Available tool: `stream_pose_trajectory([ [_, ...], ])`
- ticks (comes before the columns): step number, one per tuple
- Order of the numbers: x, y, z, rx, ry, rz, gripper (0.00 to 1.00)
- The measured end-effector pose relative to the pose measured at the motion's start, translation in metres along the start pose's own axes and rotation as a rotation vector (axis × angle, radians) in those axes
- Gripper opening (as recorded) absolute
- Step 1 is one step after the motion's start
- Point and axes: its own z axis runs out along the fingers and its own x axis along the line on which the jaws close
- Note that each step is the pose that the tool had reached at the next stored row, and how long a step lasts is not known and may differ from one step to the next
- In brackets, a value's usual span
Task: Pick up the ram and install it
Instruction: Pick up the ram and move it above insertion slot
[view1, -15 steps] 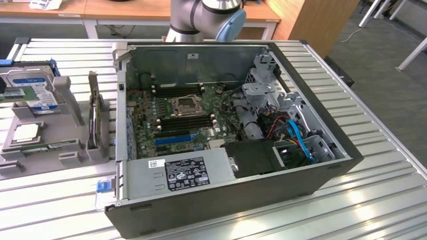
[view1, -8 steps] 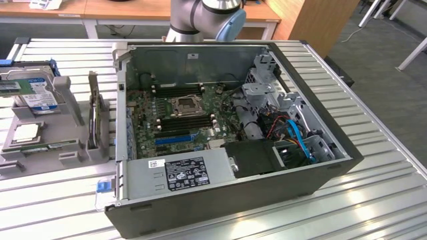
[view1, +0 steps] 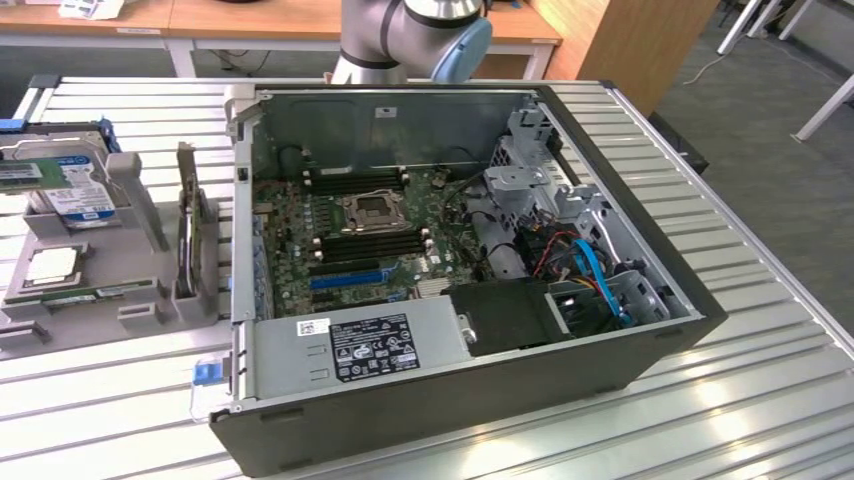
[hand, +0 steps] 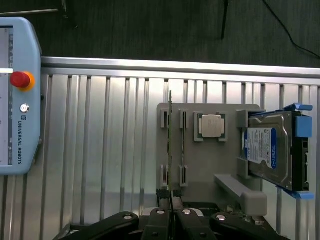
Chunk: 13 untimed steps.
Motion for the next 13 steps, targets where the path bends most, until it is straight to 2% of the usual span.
stream_pose_trajectory([
  [7,0.001,-0.0116,-0.0003,-0.0010,-0.0003,0.000,0.11],
  [13,0.002,-0.0249,-0.0008,-0.0046,-0.0004,0.000,0.11],
])
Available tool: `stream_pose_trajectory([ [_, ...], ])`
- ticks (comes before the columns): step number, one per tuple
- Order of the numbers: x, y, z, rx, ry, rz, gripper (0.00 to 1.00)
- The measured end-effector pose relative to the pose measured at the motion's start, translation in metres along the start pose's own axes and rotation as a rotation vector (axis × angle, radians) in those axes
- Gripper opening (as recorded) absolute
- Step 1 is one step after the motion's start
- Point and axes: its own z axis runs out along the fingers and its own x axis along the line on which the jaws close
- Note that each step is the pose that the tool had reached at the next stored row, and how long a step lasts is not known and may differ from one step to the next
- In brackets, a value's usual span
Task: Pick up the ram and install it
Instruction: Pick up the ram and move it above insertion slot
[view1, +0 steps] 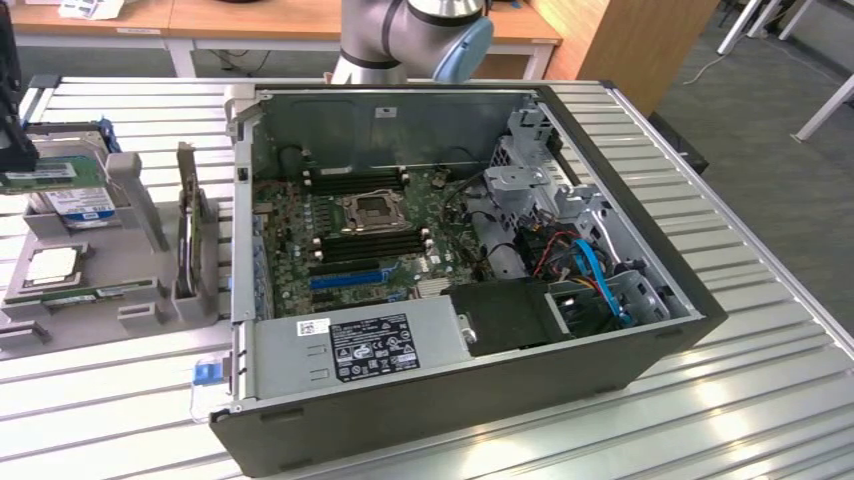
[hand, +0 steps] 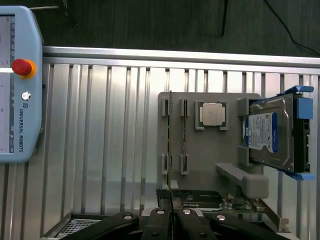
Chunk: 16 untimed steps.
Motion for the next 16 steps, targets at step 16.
stream_pose_trajectory([
  [16,0.001,-0.0323,-0.0017,-0.0121,-0.0002,0.000,0.11],
])
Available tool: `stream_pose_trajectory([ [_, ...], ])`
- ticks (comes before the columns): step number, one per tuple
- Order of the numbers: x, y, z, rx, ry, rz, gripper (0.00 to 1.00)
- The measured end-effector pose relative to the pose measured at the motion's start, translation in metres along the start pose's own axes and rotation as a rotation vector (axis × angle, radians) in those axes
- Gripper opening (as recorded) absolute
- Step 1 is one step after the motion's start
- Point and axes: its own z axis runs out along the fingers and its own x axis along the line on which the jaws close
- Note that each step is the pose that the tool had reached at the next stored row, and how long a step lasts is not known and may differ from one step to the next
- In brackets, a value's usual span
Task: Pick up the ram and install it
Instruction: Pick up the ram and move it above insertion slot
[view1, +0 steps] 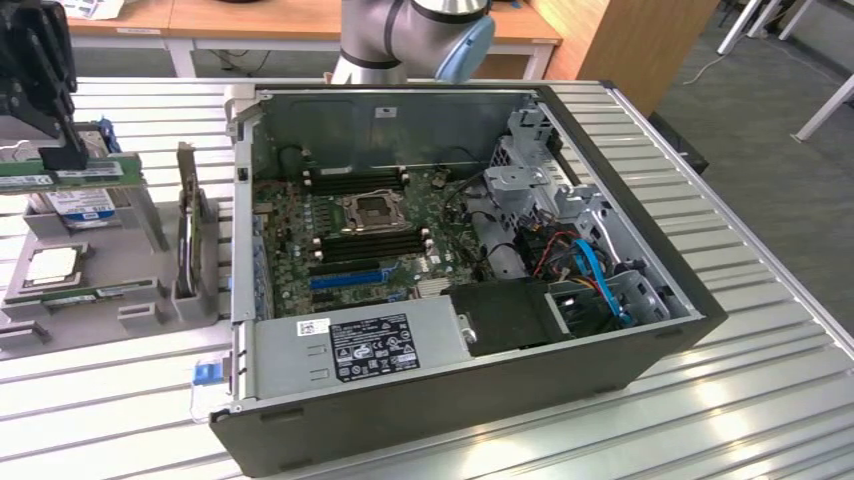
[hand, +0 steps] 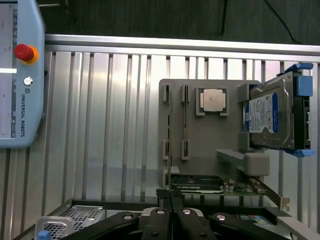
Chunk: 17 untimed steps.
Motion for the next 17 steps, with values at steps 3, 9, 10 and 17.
stream_pose_trajectory([
  [3,0.000,-0.0055,-0.0004,-0.0029,-0.0001,0.000,0.11],
  [9,0.001,-0.0158,-0.0015,-0.0091,-0.0001,0.000,0.11],
  [10,0.001,-0.0177,-0.0017,-0.0101,-0.0001,0.000,0.11],
  [17,0.001,-0.0302,-0.0026,-0.0174,-0.0003,0.000,0.11],
])
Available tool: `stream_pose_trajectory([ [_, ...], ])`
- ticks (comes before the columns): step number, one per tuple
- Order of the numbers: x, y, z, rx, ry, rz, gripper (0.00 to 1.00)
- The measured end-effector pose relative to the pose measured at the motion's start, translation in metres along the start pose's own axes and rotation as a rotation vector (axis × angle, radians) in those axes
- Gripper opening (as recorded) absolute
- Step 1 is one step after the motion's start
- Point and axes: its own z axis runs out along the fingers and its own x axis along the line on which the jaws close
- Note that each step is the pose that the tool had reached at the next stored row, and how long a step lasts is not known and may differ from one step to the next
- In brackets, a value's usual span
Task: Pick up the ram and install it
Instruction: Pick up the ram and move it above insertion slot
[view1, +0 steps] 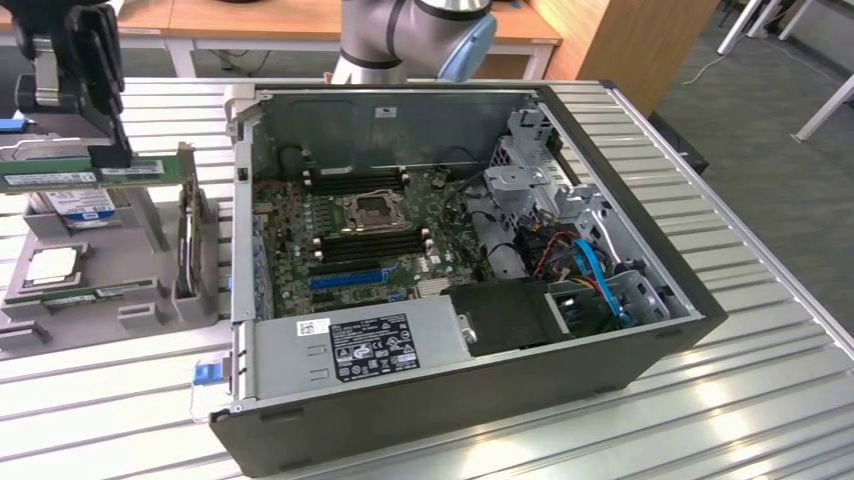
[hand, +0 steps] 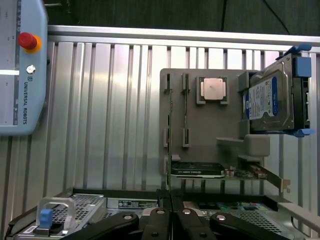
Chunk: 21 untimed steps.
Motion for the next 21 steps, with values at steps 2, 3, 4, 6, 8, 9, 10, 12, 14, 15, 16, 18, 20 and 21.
stream_pose_trajectory([
  [2,0.000,-0.0030,-0.0003,-0.0017,0.0001,0.000,0.11],
  [3,0.000,-0.0045,-0.0004,-0.0023,0.0000,0.000,0.11],
  [4,0.000,-0.0060,-0.0005,-0.0031,-0.0001,0.000,0.11],
  [6,0.001,-0.0089,-0.0008,-0.0047,-0.0001,0.000,0.11],
  [8,0.001,-0.0116,-0.0010,-0.0062,-0.0001,0.000,0.11],
  [9,0.001,-0.0128,-0.0010,-0.0070,-0.0002,0.000,0.11],
  [10,0.001,-0.0139,-0.0011,-0.0078,-0.0002,0.000,0.11],
  [12,0.001,-0.0161,-0.0013,-0.0095,-0.0002,0.000,0.11],
  [14,0.001,-0.0183,-0.0015,-0.0112,-0.0002,0.000,0.11],
  [15,0.001,-0.0194,-0.0016,-0.0119,-0.0003,0.000,0.11],
  [16,0.001,-0.0205,-0.0016,-0.0126,-0.0003,0.000,0.11],
  [18,0.002,-0.0228,-0.0018,-0.0140,-0.0003,0.000,0.11],
  [20,0.002,-0.0255,-0.0021,-0.0159,-0.0002,0.000,0.11],
  [21,0.002,-0.0270,-0.0022,-0.0168,-0.0002,0.000,0.11],
])
